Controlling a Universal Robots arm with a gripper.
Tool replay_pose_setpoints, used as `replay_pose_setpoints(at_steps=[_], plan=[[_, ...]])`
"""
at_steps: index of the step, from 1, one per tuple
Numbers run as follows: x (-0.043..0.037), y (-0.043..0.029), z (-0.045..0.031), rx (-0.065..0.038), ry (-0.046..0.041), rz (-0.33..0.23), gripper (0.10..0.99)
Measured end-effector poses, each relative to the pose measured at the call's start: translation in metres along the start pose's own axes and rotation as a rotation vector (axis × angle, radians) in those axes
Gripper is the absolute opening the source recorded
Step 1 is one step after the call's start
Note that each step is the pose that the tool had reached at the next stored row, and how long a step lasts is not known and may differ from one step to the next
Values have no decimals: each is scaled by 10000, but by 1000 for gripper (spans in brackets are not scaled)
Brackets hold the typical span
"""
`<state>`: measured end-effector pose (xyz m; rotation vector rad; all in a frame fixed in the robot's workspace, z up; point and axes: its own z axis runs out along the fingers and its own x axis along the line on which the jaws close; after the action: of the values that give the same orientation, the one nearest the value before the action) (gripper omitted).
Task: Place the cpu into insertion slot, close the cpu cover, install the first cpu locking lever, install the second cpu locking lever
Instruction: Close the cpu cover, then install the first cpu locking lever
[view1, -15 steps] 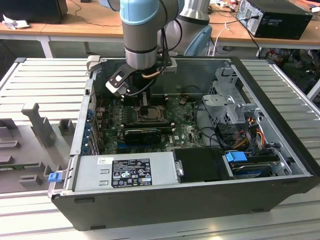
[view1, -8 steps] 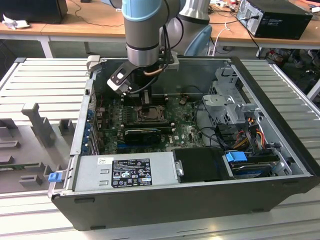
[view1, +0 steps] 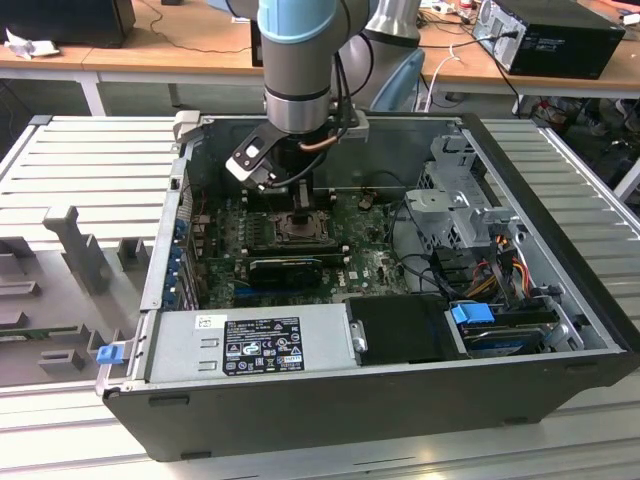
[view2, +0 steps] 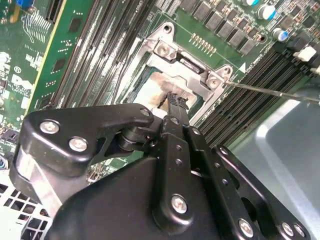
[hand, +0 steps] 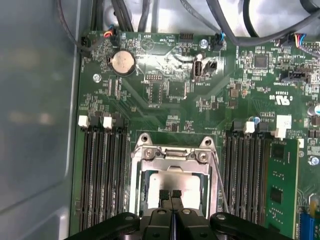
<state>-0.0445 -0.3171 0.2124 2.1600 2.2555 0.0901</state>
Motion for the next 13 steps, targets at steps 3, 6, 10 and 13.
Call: replay_pose_setpoints(at_steps=[3, 6, 10, 13], plan=[[-1, 37, 2, 3, 1, 0, 106], [-2, 46, 2, 6, 0, 0, 106], [-1, 46, -5, 6, 0, 0, 106], [-1, 48, -27, 6, 0, 0, 106]])
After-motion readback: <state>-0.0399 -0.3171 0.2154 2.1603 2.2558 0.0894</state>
